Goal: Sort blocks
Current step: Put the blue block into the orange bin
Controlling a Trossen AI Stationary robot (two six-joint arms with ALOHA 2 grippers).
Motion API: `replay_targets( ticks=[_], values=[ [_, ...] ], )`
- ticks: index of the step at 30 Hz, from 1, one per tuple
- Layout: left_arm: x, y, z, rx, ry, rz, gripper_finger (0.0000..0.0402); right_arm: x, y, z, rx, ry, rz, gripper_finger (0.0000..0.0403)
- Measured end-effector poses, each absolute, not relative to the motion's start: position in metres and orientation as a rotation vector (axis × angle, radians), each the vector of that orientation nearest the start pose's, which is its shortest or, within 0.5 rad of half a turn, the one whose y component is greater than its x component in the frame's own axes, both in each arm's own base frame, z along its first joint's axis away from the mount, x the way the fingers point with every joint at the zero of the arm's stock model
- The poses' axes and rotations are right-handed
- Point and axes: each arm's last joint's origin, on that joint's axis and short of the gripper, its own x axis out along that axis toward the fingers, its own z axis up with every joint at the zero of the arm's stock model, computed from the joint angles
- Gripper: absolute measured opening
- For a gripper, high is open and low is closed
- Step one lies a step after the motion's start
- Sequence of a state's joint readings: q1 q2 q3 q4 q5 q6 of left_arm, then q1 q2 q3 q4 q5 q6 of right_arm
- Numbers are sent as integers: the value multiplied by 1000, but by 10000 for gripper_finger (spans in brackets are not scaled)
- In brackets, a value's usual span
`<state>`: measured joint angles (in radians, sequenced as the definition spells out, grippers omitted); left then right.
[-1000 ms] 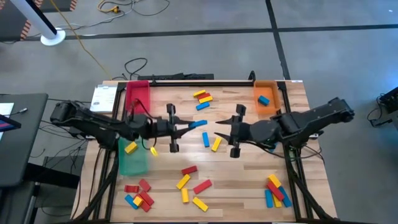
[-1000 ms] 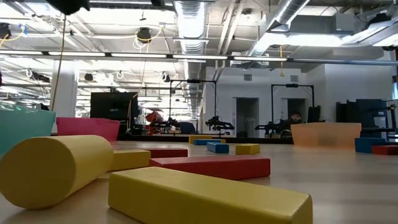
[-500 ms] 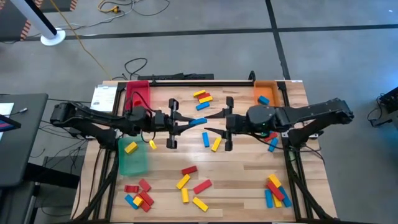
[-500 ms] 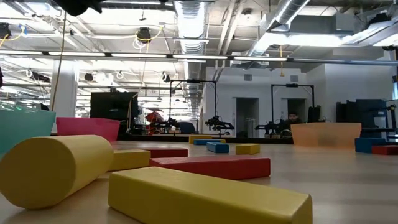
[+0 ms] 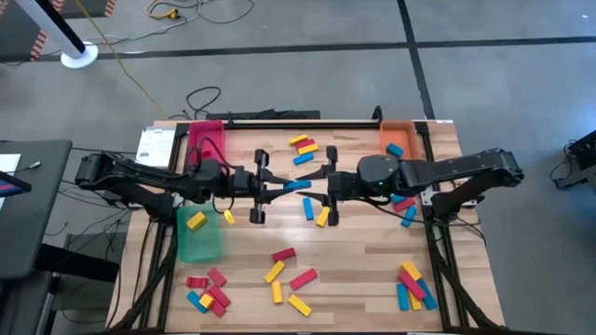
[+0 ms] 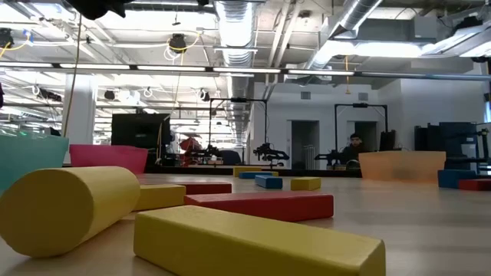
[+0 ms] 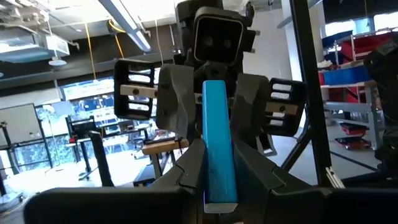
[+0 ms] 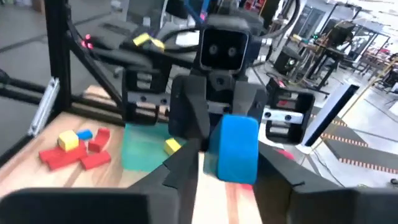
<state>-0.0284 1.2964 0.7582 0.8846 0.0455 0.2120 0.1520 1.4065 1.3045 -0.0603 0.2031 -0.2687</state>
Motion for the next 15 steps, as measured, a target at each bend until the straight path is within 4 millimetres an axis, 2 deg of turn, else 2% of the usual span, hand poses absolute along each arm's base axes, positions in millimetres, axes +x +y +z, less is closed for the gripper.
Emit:
replay_targets(
  ticks=[6,10,15],
  values=[
    [281,-9,315,225,-336,-39,51,321,43,381,-301,163,2,52],
    [282,-9,313,208,-317,-43,56,319,42,380,-307,192,6,46],
    [282,-8,311,176,-291,-12,156,317,37,374,-307,269,-15,46]
  ],
)
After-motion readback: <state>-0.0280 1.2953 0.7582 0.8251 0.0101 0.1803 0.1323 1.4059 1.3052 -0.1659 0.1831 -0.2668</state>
